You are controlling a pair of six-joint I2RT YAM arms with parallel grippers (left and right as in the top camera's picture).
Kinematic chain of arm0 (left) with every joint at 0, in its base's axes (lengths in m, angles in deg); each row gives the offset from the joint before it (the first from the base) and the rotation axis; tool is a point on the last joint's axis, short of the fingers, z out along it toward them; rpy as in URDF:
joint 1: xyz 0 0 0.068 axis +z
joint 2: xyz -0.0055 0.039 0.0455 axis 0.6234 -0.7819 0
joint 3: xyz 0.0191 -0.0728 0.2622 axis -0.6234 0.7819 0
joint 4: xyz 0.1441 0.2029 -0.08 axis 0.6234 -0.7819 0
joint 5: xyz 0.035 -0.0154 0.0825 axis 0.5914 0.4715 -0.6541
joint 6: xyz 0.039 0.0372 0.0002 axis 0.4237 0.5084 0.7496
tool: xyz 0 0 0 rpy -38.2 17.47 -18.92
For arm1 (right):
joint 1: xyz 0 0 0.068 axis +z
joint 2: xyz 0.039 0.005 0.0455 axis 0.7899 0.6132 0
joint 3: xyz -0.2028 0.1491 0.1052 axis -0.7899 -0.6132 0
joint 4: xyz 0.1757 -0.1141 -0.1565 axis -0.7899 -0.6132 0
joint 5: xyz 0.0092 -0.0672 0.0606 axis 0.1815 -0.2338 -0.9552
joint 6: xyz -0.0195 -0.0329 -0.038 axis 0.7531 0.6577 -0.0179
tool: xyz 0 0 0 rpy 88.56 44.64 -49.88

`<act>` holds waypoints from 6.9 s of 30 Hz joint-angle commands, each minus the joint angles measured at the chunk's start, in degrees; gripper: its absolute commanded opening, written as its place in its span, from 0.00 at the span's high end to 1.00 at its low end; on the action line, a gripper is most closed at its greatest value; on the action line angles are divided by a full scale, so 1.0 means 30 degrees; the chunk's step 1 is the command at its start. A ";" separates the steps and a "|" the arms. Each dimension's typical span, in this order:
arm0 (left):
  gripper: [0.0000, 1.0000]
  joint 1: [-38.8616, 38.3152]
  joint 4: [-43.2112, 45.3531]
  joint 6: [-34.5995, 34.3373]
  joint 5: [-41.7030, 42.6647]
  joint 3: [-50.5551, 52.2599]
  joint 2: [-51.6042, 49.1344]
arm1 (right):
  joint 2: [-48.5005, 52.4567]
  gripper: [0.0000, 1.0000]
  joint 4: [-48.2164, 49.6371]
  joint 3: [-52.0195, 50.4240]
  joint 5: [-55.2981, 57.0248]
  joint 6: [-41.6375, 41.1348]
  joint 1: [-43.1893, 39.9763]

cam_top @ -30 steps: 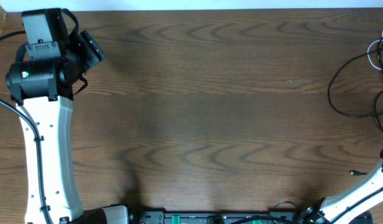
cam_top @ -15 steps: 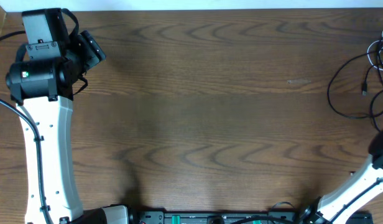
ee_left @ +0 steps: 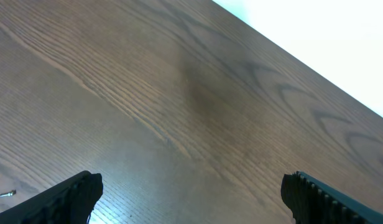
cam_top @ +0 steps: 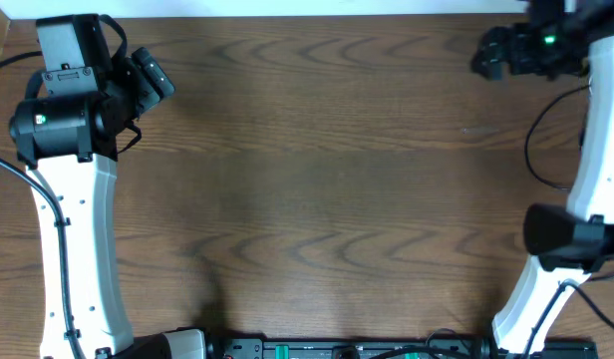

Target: Untangle cables

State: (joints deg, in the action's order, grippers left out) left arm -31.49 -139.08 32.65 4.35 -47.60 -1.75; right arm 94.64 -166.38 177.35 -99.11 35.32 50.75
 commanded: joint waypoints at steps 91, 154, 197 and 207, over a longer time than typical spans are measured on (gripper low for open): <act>0.02 0.0080 -0.0051 -0.0029 -0.0051 0.0015 -0.0204 | -3.9277 0.01 3.1066 -4.9470 0.2084 -0.1020 -0.0153; 0.02 -0.0131 2.0742 0.4379 0.3388 2.7882 2.0655 | -3.9277 0.01 3.1066 -4.9470 0.2084 -0.1020 -0.0153; 0.02 -0.0597 1.8017 0.8051 0.3257 3.2829 2.8297 | -3.9277 0.01 3.1066 -4.9470 0.2084 -0.1020 -0.0153; 0.02 -0.0597 1.8017 0.8051 0.3257 3.2829 2.8297 | -3.9277 0.01 3.1066 -4.9470 0.2084 -0.1020 -0.0153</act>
State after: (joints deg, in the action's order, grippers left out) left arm -33.11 -82.45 55.84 13.32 50.34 82.75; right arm -22.80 -73.05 29.16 -93.08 32.96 50.57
